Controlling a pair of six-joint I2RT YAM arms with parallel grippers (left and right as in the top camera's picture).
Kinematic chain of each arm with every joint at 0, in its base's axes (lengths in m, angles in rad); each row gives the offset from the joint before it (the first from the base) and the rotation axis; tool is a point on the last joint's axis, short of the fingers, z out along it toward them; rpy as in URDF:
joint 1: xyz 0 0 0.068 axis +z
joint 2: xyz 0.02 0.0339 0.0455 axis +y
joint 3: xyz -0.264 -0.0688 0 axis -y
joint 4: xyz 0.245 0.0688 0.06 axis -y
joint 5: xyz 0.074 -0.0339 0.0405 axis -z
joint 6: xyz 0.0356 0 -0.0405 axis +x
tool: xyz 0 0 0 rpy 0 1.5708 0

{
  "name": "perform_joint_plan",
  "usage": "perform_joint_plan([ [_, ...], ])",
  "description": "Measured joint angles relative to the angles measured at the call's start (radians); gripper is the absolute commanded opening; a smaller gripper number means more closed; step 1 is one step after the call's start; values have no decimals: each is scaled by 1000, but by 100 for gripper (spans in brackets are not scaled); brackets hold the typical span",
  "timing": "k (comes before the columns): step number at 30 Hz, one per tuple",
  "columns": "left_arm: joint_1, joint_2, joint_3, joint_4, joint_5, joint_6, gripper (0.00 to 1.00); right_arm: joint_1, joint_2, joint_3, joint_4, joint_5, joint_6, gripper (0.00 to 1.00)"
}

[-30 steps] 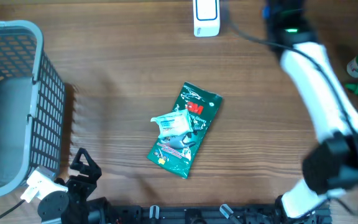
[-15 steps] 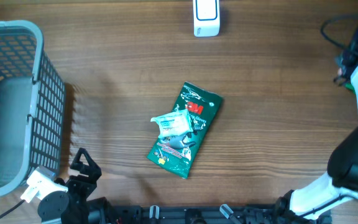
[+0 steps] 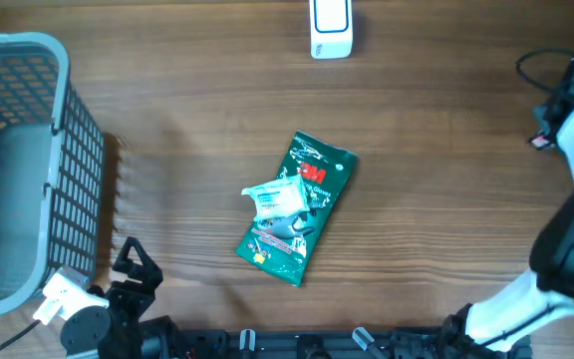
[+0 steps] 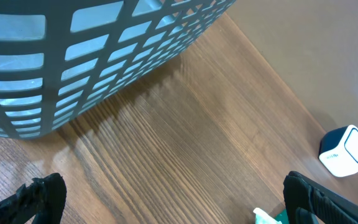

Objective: Scan the item barcode
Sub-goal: 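Carry the snack packet to the right edge and release it, then move the right gripper to the green wipes pack and grasp it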

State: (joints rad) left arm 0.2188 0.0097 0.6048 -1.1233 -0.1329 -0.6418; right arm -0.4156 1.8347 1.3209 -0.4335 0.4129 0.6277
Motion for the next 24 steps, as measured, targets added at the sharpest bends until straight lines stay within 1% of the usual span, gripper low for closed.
perform_joint_plan([
  [3,0,0,0,0,0,0,100,1,-172,7,-8,-30,0,100],
  [4,0,0,0,0,0,0,100,3,-311,21,-10,-98,0,100],
  [5,0,0,0,0,0,0,100,5,-364,32,-10,-128,0,100],
  [9,0,0,0,0,0,0,100,43,-592,61,-82,-420,23,100],
  [11,0,0,0,0,0,0,100,85,-655,63,-146,-566,46,100],
  [14,0,0,0,0,0,0,100,180,-678,64,-241,-740,71,100],
  [16,0,0,0,0,0,0,100,272,-658,52,-286,-803,79,100],
  [17,0,0,0,0,0,0,100,357,-639,29,-299,-838,75,100],
  [20,0,0,0,0,0,0,100,529,-590,-24,-295,-855,44,100],
  [21,0,0,0,0,0,0,100,624,-556,-57,-274,-856,30,100],
  [23,0,0,0,0,0,0,100,729,-503,-92,-242,-857,16,99],
  [24,0,0,0,0,0,0,100,811,-452,-116,-201,-857,6,95],
])
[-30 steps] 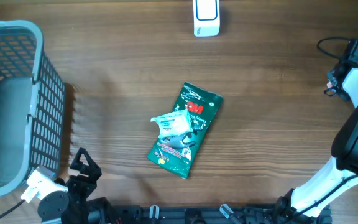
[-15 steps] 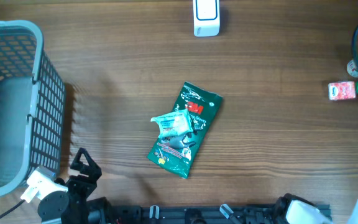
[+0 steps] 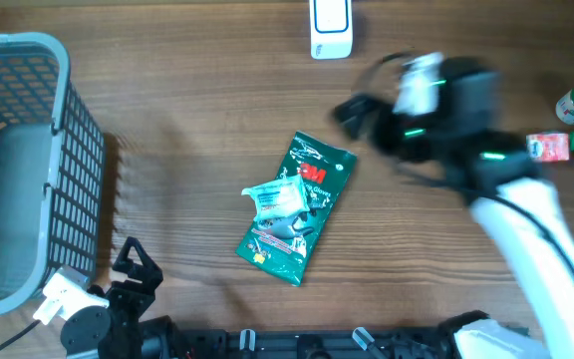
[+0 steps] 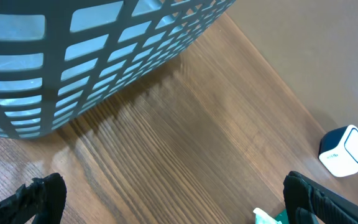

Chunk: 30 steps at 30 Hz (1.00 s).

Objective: Scan the item barcode
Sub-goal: 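Move the right gripper to the green wipes pack and grasp it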

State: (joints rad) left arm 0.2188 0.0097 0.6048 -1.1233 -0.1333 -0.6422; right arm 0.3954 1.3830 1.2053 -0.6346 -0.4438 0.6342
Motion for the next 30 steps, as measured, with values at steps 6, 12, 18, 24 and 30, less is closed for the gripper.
perform_joint_plan([
  [6,0,0,0,0,0,0,100,257,267,-25,195,8,-75,78],
  [12,0,0,0,0,0,0,100,402,406,-26,295,201,-96,73],
  [18,0,0,0,0,0,0,100,526,462,-26,299,507,-85,59],
  [24,0,0,0,0,0,0,100,558,468,-26,237,645,-23,55],
  [30,0,0,0,0,0,0,100,557,499,-26,216,673,5,57],
])
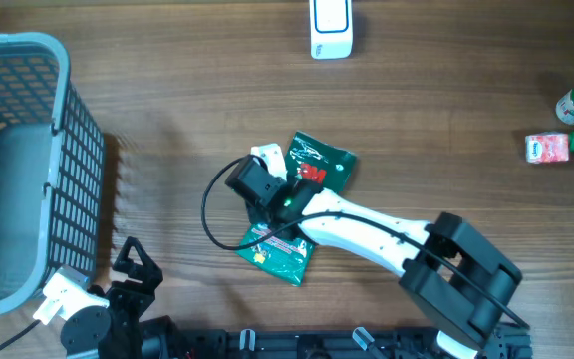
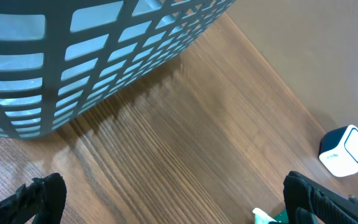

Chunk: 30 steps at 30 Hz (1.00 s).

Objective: Scan the item barcode
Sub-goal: 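Move the right gripper to the green wipes pack and grasp it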

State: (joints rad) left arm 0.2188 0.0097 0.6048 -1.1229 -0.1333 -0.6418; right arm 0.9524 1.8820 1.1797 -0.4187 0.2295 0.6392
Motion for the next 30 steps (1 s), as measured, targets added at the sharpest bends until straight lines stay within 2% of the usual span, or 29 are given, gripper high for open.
perform_joint_plan([
  [7,0,0,0,0,0,0,100,5,13,8,-53,-28,24,68],
  [12,0,0,0,0,0,0,100,38,13,10,-67,-32,22,68],
  [14,0,0,0,0,0,0,100,51,14,12,-72,-29,19,62],
  [16,0,0,0,0,0,0,100,66,20,14,-85,-14,15,50],
  [19,0,0,0,0,0,0,100,69,44,21,-92,19,27,44],
  [21,0,0,0,0,0,0,100,69,59,34,-93,42,38,36],
  [25,0,0,0,0,0,0,100,58,66,43,-96,52,63,8],
  [26,0,0,0,0,0,0,100,54,66,47,-98,52,63,5],
  [30,0,0,0,0,0,0,100,30,66,55,-98,27,67,4],
])
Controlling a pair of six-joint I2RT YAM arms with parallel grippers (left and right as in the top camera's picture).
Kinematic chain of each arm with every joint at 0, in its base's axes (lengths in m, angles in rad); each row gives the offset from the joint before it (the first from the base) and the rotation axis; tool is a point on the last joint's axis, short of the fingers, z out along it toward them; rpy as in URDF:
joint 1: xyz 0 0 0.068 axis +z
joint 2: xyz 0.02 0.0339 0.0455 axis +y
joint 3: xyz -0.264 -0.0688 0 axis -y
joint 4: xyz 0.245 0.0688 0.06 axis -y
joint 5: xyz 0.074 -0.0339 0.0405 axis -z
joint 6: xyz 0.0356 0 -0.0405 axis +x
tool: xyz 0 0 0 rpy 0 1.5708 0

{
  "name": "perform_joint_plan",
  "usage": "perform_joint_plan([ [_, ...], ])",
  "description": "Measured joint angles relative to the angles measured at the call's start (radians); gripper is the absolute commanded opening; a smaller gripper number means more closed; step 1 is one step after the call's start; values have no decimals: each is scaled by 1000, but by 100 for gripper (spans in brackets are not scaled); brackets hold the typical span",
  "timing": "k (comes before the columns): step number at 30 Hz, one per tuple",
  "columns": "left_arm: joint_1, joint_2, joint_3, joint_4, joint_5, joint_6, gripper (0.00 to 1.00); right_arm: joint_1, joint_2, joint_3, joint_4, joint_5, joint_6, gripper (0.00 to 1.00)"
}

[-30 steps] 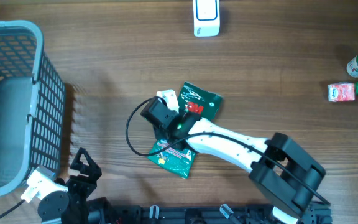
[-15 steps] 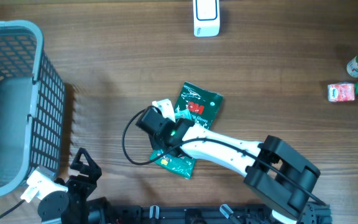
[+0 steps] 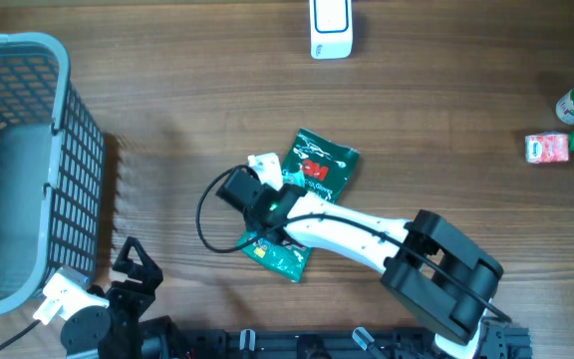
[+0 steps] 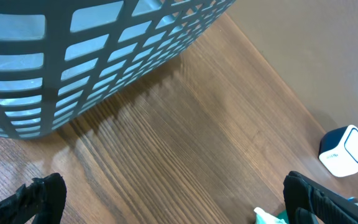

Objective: Scan the item barcode
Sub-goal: 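Move the right gripper to the green wipes pack and grasp it, then lift the wipes pack and hold it up to the white scanner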

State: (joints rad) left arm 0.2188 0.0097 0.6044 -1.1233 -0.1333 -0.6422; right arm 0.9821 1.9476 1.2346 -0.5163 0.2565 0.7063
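Note:
The green packet (image 3: 317,175) with red print lies mid-table, and its pale corner (image 4: 263,216) shows at the bottom edge of the left wrist view. My right gripper (image 3: 257,194) is down on the packet's left middle, covering the white label; its jaws are hidden under the wrist. The white scanner (image 3: 330,28) stands at the far edge, also seen as the white box (image 4: 344,151) in the left wrist view. At the near left my left gripper (image 3: 133,261) rests wide open (image 4: 176,202) over bare wood, holding nothing.
A grey-blue mesh basket (image 3: 63,150) fills the left side, its wall (image 4: 104,56) close ahead of the left wrist. At the far right lie a green-capped bottle, a small red-and-white pack (image 3: 546,148) and a yellow-red item.
My right gripper has shifted slightly left and nearer on the packet. The packet has turned and shifted a little, its far corner now further right. The left arm has not moved.
The right arm first stood folded at the far right, away from the packet. Then it was out over the table right of the packet, uncovering the items at the right edge. After that its gripper was on the packet's label, where it remains, and the packet has shifted slightly.

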Motion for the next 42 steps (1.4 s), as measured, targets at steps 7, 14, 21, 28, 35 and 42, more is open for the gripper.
perform_joint_plan([
  [7,0,0,0,0,0,0,100,-120,-8,79,-84,-298,-74,4],
  [14,0,0,0,0,0,0,100,-319,-169,96,-104,-827,-219,4],
  [21,0,0,0,0,0,0,100,-435,-222,118,-109,-1298,-341,4],
  [28,0,0,0,0,0,0,100,-438,-222,109,-104,-1641,-736,4],
  [35,0,0,0,0,0,0,100,-438,-222,106,-67,-1794,-892,4],
  [42,0,0,0,0,0,0,100,-440,-222,98,72,-1815,-475,4],
])
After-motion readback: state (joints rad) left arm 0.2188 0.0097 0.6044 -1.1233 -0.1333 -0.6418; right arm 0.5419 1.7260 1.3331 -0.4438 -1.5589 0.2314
